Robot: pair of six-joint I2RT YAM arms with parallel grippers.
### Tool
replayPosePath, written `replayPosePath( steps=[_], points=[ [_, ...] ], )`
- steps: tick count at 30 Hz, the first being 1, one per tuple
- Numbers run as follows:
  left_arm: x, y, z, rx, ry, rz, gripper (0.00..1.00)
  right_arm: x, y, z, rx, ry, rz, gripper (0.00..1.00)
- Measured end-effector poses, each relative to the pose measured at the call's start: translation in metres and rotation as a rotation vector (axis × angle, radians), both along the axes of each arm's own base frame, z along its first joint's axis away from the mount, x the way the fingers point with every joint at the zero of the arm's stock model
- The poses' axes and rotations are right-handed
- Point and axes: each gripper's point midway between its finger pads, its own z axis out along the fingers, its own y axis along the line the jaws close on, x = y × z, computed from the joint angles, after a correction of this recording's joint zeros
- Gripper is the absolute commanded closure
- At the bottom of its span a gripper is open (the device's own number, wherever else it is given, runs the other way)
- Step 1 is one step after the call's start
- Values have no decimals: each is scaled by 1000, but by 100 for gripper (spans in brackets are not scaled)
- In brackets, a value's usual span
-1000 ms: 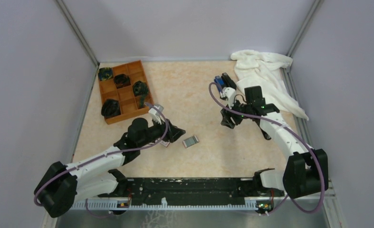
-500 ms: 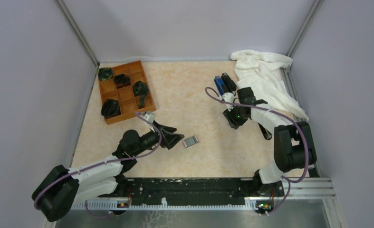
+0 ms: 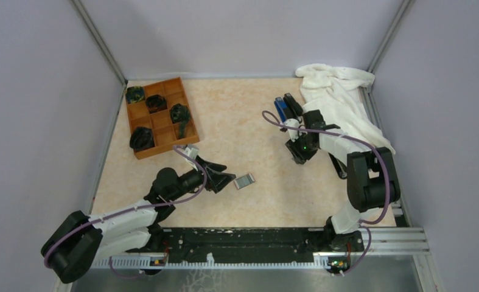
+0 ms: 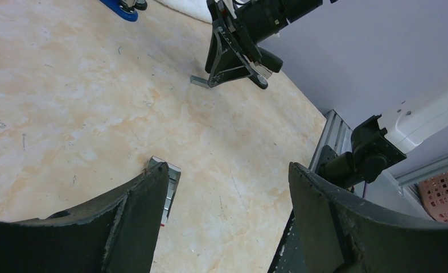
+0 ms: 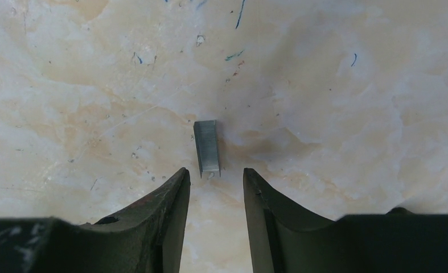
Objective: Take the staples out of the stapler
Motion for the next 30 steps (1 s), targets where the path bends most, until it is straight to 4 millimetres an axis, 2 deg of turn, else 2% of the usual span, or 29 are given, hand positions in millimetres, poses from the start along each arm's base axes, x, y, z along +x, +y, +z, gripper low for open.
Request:
replayPosePath(
  steps=[13,19,26,30],
  points=[
    [-2,-2,-1,-6,-2,-20,18,-10,0,-11,-5,58,26,61],
    [-3,-3,1,-10,-7,-23,18,-6,0,-12,-8,60,33,69],
    [-4,-3,2,-16,-14,-30,18,-4,0,-12,-9,60,34,72],
    [-6,-3,0,-17,-11,-35,18,-3,-1,-12,-12,59,38,79]
  ],
)
